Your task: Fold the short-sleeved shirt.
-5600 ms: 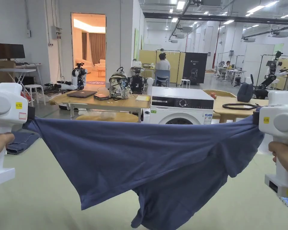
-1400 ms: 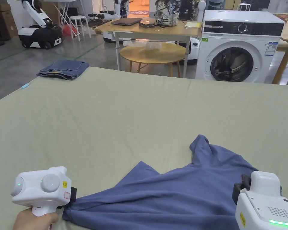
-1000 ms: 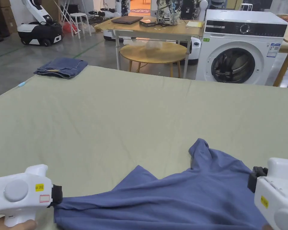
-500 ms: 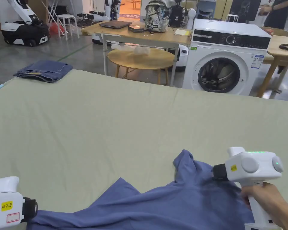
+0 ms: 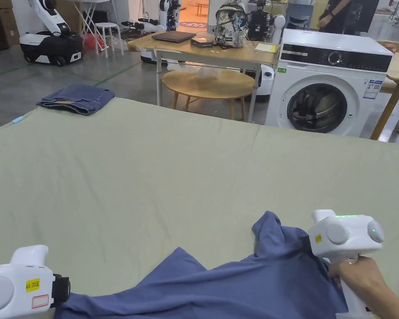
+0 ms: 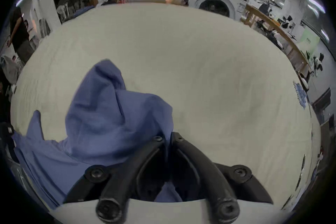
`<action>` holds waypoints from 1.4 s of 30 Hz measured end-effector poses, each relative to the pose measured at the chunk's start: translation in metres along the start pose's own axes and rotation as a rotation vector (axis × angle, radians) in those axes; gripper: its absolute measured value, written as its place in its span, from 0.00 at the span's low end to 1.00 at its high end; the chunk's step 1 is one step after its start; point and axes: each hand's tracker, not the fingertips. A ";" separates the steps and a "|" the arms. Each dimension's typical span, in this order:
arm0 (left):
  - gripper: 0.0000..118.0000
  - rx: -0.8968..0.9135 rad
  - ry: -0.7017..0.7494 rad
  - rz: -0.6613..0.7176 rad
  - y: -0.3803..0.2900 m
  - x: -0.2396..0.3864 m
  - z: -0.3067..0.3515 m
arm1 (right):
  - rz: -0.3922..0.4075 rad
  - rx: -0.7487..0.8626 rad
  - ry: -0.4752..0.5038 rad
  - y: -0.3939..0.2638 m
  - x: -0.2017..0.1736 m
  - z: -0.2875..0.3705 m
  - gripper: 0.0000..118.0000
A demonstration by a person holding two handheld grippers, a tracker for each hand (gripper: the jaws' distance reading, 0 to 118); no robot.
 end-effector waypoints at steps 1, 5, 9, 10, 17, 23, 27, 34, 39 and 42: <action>0.00 0.008 0.001 -0.001 0.000 0.000 0.002 | -0.027 0.011 0.004 0.000 0.004 0.007 0.03; 0.00 0.082 -0.022 -0.013 0.005 0.004 0.016 | -0.014 0.128 -0.032 -0.002 0.016 0.045 0.03; 0.00 0.173 -0.073 -0.022 0.020 0.013 0.037 | -0.035 0.248 -0.081 -0.003 0.027 0.103 0.03; 0.00 0.180 -0.076 -0.030 0.026 0.017 0.042 | -0.052 0.280 -0.096 -0.002 0.032 0.118 0.03; 0.00 0.360 -0.141 -0.117 0.097 0.062 0.094 | -0.120 0.517 -0.172 0.014 0.069 0.219 0.03; 0.00 0.471 -0.178 -0.196 0.169 0.117 0.139 | -0.190 0.651 -0.247 0.030 0.093 0.302 0.03; 0.00 0.541 -0.185 -0.219 0.207 0.150 0.164 | -0.223 0.711 -0.303 0.043 0.108 0.337 0.03; 0.00 0.633 -0.153 -0.280 0.261 0.195 0.193 | -0.237 0.800 -0.361 0.075 0.128 0.375 0.03; 0.00 0.682 -0.120 -0.274 0.301 0.214 0.207 | -0.233 0.841 -0.386 0.106 0.134 0.395 0.03; 0.00 0.712 -0.092 -0.295 0.325 0.224 0.212 | -0.228 0.870 -0.400 0.128 0.136 0.403 0.03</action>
